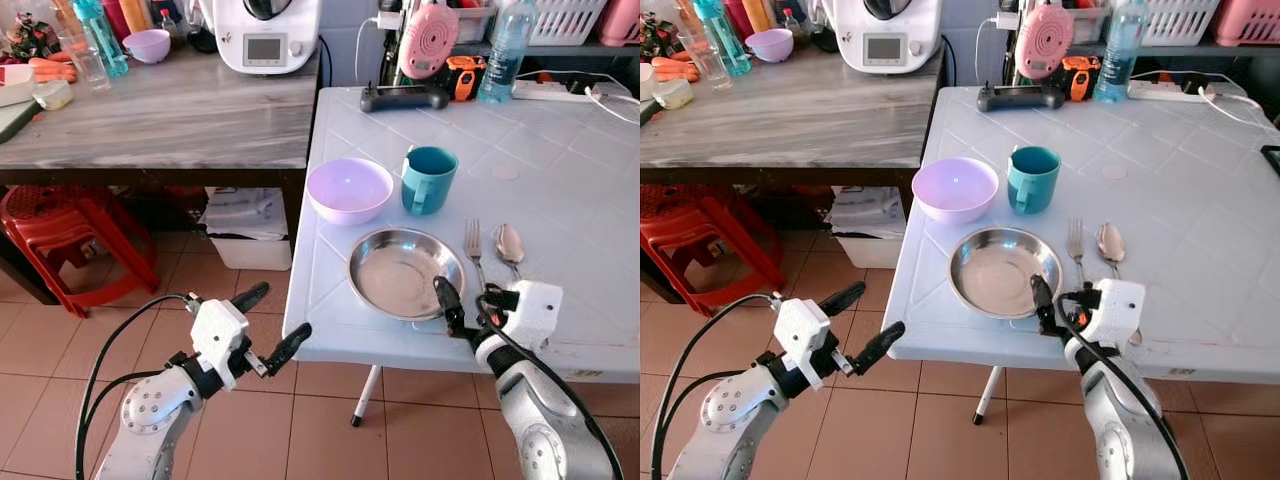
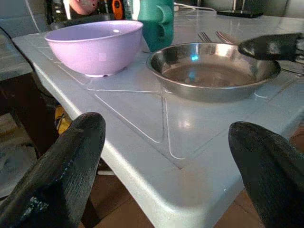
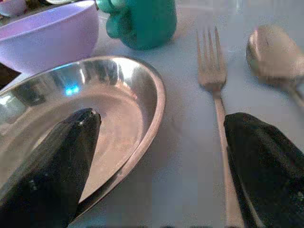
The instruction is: Setting the table
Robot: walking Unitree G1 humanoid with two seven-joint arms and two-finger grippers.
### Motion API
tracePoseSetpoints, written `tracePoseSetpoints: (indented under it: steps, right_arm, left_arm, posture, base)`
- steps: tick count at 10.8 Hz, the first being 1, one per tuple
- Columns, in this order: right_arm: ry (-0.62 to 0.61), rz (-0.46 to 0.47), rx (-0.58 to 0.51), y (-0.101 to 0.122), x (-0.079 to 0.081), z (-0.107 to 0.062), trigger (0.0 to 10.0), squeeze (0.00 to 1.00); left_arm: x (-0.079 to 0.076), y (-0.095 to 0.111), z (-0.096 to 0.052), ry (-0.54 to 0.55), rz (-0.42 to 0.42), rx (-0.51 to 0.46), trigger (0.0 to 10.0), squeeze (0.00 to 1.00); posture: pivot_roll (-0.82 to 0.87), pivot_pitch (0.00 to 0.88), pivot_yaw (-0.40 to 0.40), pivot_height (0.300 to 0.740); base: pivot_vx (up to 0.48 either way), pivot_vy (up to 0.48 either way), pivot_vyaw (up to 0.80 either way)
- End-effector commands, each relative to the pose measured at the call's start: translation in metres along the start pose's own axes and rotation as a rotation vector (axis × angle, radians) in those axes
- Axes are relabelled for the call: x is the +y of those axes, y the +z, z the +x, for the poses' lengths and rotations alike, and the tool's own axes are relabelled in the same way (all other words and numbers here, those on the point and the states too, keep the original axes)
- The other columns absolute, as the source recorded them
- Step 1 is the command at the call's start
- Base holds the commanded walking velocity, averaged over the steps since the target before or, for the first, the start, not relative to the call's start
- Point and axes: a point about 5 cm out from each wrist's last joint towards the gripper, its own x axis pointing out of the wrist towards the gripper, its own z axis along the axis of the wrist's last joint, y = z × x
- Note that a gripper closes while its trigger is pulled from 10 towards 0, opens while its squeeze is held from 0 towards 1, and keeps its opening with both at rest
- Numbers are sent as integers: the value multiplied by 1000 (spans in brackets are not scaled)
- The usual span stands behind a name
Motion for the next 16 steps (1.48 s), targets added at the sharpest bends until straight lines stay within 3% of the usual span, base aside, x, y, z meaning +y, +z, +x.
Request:
tracePoseSetpoints:
  steps: [1,6,9,13,14,16]
  right_arm:
    - [-14,28,12,-5,1,1,10000,0]
    - [42,89,-19,3,6,9,10000,0]
    - [55,107,11,-1,5,12,10000,0]
    - [136,78,89,-11,20,28,10000,0]
    - [143,78,109,-13,22,32,0,0]
    - [141,84,126,-15,24,35,0,0]
  left_arm:
    - [1,-1,-4,2,23,16,10000,0]
    - [1,-1,-3,1,37,20,10000,0]
    - [-1,-1,-1,-10,35,21,10000,0]
    - [-5,0,0,-71,59,31,10000,0]
    - [-5,0,0,-79,66,33,10000,0]
    - [-6,0,-1,-96,79,33,10000,0]
  posture:
    - [34,98,56,740]
    - [42,93,51,740]
    - [38,94,51,740]
    - [41,103,46,740]
    - [44,102,44,740]
    - [46,100,41,740]
  base:
    - [0,0,0]
    - [0,0,0]
    - [0,0,0]
    - [0,0,0]
    - [0,0,0]
    - [0,0,0]
